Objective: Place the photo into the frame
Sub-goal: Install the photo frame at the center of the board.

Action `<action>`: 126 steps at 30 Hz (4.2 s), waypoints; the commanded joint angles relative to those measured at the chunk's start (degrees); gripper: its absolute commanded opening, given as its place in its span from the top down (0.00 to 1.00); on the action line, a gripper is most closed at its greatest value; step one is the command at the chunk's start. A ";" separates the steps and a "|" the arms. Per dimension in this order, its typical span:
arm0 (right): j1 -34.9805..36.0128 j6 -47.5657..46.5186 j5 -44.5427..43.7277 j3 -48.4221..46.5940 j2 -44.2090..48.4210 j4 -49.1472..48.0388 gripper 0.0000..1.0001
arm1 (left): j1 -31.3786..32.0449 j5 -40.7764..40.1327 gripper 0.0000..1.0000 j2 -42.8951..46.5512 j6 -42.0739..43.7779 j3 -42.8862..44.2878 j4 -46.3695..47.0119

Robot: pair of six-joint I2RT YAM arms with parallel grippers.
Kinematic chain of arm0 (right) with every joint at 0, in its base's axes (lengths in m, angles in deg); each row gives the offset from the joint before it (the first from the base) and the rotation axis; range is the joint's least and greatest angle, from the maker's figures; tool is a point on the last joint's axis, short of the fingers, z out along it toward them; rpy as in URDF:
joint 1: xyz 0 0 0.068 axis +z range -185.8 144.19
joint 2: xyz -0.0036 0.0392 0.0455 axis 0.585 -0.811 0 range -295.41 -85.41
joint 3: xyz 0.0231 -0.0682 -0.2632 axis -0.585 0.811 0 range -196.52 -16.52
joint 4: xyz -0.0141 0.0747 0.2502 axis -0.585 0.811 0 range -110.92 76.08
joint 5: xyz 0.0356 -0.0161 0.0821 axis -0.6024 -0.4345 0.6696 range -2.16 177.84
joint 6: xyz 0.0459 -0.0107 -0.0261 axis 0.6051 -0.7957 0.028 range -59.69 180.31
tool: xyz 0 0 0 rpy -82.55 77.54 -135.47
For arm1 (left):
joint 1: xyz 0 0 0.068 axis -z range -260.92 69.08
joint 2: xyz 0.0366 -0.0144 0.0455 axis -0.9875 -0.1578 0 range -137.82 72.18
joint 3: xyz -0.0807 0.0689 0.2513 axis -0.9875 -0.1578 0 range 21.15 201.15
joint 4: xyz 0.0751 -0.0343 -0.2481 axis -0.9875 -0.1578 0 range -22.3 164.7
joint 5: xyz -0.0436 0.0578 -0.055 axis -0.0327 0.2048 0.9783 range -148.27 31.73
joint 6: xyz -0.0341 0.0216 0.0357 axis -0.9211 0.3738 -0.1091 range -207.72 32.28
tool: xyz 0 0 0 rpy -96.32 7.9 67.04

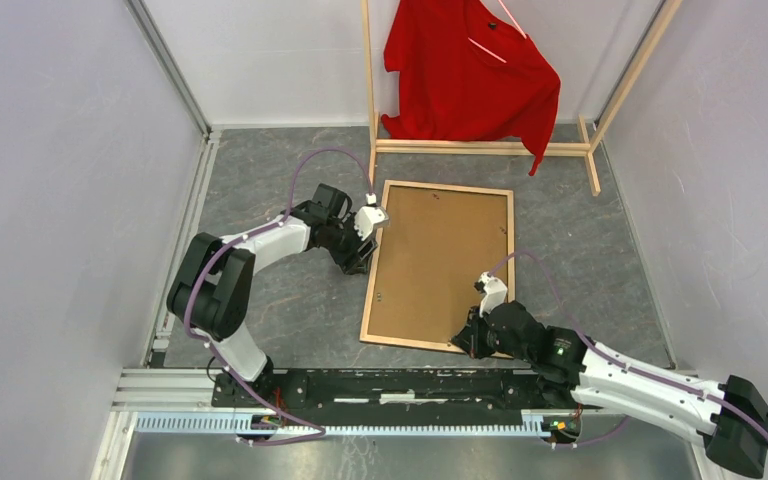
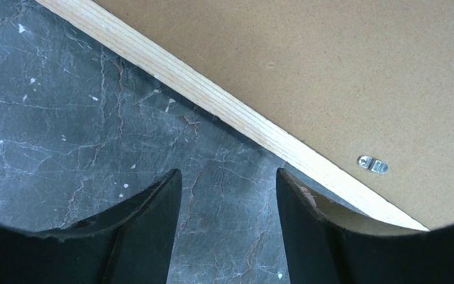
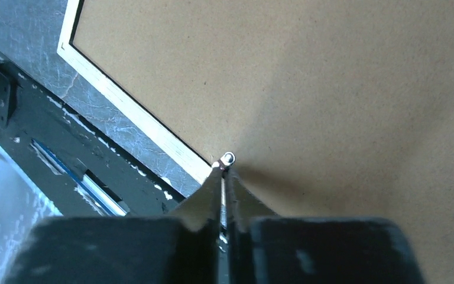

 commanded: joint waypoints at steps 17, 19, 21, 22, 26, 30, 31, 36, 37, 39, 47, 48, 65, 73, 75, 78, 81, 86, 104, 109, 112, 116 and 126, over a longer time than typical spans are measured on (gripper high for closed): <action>0.43 4.31 0.53 0.97 3.69 0.61 0.80 | 0.28 0.09 0.34 2.64 2.15 -1.10 -0.58; 0.44 4.31 0.70 0.59 4.85 1.80 0.82 | 0.23 0.08 0.34 2.72 2.15 -1.17 -0.54; 0.38 4.36 1.10 0.22 5.68 2.82 0.83 | 0.23 0.08 0.35 2.81 2.15 -1.23 -0.59; 0.40 4.44 1.45 0.25 6.03 3.16 0.84 | 0.23 0.09 0.35 2.81 2.19 -1.27 -0.59; 0.42 4.81 3.06 1.02 6.62 2.46 0.86 | 0.24 0.02 0.35 3.06 2.23 -1.57 -0.61; 0.43 4.67 3.67 1.57 5.50 1.85 0.87 | 0.23 0.17 0.36 3.29 2.15 -1.84 -0.63; 0.43 4.59 3.54 1.68 5.27 1.46 0.87 | 0.23 0.18 0.36 3.34 2.15 -1.93 -0.60; 0.50 4.22 3.22 2.03 3.84 1.04 0.88 | 0.33 0.22 0.36 3.59 2.06 -2.23 -0.52; 0.44 4.32 3.31 2.19 3.63 0.95 0.88 | 0.32 0.25 0.36 3.60 2.06 -2.28 -0.58; 0.43 4.36 3.23 2.47 3.55 0.78 0.89 | 0.34 0.28 0.36 3.54 2.14 -2.33 -0.51; 0.48 4.31 2.45 2.72 2.77 -0.38 0.90 | 0.49 0.88 0.36 3.42 2.10 -2.48 -0.54; 0.45 4.36 2.36 2.93 2.61 -0.74 0.90 | 0.57 0.86 0.36 3.48 2.13 -2.50 -0.50; 0.44 3.46 1.19 3.09 0.06 -3.75 0.94 | 0.85 1.23 0.37 3.34 2.54 -2.81 -0.53; 0.40 2.38 0.69 2.99 -1.63 -5.92 0.94 | 0.94 1.31 0.37 3.20 2.67 -2.85 -0.59; 0.43 1.99 0.73 2.83 -2.44 -6.83 0.94 | 1.02 1.32 0.37 3.21 2.68 -2.85 -0.59; 0.44 1.12 0.85 2.30 -3.66 -7.83 0.94 | 1.11 1.29 0.37 3.23 2.68 -2.85 -0.63; 0.42 0.33 0.96 1.72 -4.77 -9.00 0.94 | 1.20 1.19 0.37 3.17 2.80 -2.81 -0.59; 0.35 -1.13 2.03 -0.05 -4.97 -10.96 0.93 | 1.20 0.99 0.37 3.15 2.85 -2.85 -0.59; 0.41 3.17 2.24 2.19 6.74 -0.72 0.82 | 1.20 1.05 0.38 3.17 3.03 -2.50 -0.85; 0.44 2.00 1.94 2.12 4.68 -0.20 0.86 | 1.20 1.14 0.38 3.31 2.93 -2.50 -0.87; 0.40 1.58 1.87 2.32 3.58 -0.60 0.87 | 1.20 1.12 0.38 3.36 3.07 -2.51 -1.09; 0.41 1.35 2.01 3.07 2.46 -2.00 0.87 | 1.20 1.06 0.38 3.34 3.16 -2.42 -1.11; 0.46 0.71 0.80 3.59 -0.73 -6.01 0.87 | 1.30 1.09 0.39 3.54 3.51 -2.56 -1.55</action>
